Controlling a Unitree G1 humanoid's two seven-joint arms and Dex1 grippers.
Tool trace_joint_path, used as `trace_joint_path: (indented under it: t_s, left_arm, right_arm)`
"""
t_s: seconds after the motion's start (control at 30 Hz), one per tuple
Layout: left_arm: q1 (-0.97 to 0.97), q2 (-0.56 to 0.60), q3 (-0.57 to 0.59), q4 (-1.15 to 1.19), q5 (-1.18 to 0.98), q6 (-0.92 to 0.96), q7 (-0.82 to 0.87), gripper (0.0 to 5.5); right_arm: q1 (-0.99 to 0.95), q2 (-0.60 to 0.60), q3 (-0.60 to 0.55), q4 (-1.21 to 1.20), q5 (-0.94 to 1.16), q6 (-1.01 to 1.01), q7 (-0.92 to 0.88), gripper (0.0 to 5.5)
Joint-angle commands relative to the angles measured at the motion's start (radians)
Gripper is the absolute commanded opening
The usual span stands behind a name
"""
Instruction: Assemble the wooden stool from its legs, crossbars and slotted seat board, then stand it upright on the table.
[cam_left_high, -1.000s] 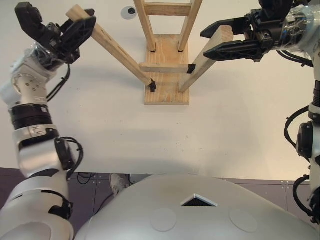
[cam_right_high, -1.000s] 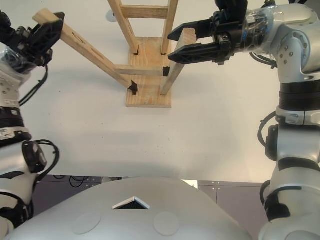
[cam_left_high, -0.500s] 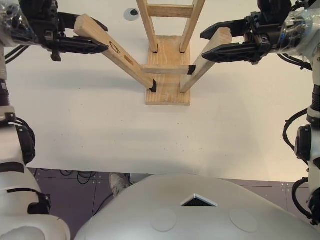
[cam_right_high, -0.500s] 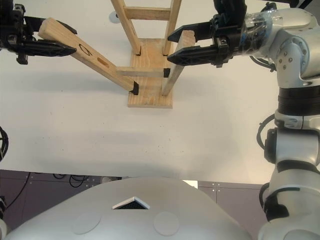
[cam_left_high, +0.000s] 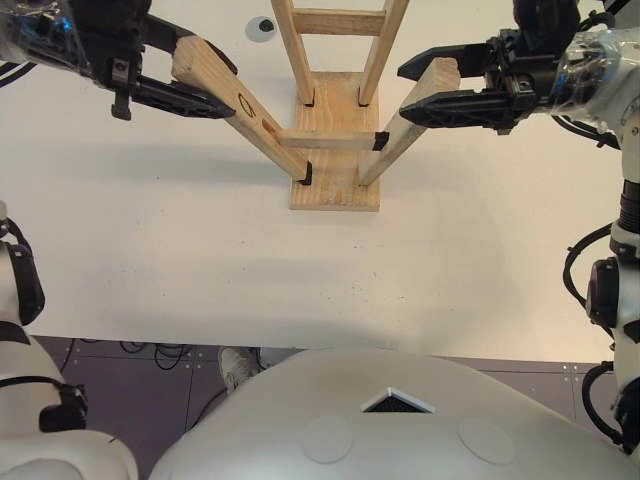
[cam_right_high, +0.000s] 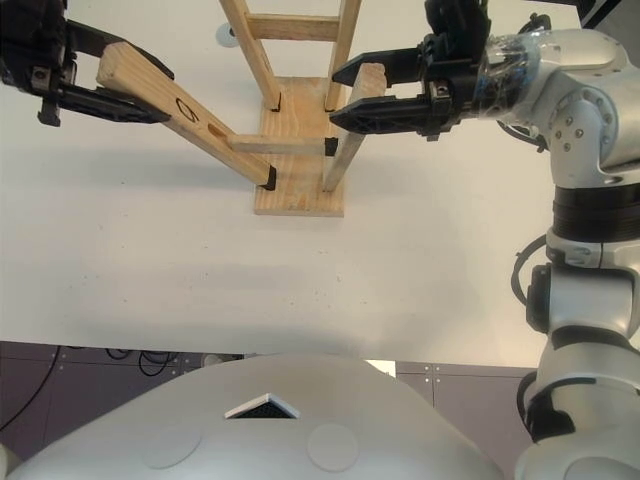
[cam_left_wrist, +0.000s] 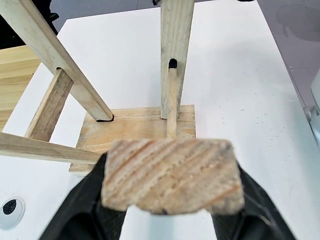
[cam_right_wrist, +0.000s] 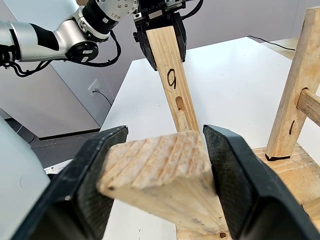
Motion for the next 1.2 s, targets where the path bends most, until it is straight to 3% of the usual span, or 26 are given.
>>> trace_joint_path:
  t_s: [0.03, 0.33, 0.47, 0.57, 0.63, 0.73, 0.9, 1.0, 1.1, 1.2]
  left_arm:
    - [0.055, -0.044, -0.047, -0.083, 0.030, 0.061, 0.028, 2.01]
    - [0.013, -0.112, -0.062, -0.193, 0.048, 0.190, 0.124, 2.01]
    - [0.128, -0.126, -0.136, -0.332, 0.077, 0.245, 0.179, 2.01]
    - [0.208, -0.145, -0.148, -0.337, 0.121, 0.144, 0.214, 2.01]
    - [0.194, -0.184, -0.088, -0.269, 0.098, 0.106, 0.248, 2.01]
    - [0.162, -0.199, -0.014, -0.212, 0.051, 0.110, 0.252, 2.67]
    - [0.142, -0.123, 0.080, -0.219, 0.013, 0.117, 0.204, 3.24]
    - [0.162, -0.055, 0.163, -0.235, -0.030, 0.139, 0.178, 3.24]
    - [0.197, -0.011, 0.322, -0.239, -0.126, 0.186, 0.188, 3.24]
    - [0.277, -0.043, 0.533, -0.254, -0.250, 0.296, 0.313, 3.24]
  right_arm:
    - [0.027, 0.020, 0.035, -0.004, 0.002, 0.042, -0.002, 2.56]
    - [0.025, 0.029, 0.041, -0.018, 0.008, 0.043, -0.013, 2.56]
    - [0.070, 0.043, 0.081, -0.068, -0.006, 0.034, -0.036, 2.55]
    - [0.117, 0.051, 0.119, -0.113, -0.020, 0.027, -0.054, 2.53]
    - [0.130, 0.062, 0.111, -0.125, -0.014, 0.027, -0.075, 2.53]
    - [0.116, 0.075, 0.089, -0.108, -0.001, 0.036, -0.105, 3.14]
    - [0.059, 0.076, 0.043, -0.074, 0.021, 0.048, -0.114, 3.94]
    - [0.033, 0.075, -0.009, -0.062, 0.051, 0.065, -0.119, 3.98]
    - [0.017, 0.070, -0.122, -0.098, 0.157, 0.125, -0.140, 3.98]
    - [-0.017, 0.083, -0.360, -0.099, 0.439, 0.227, -0.273, 3.98]
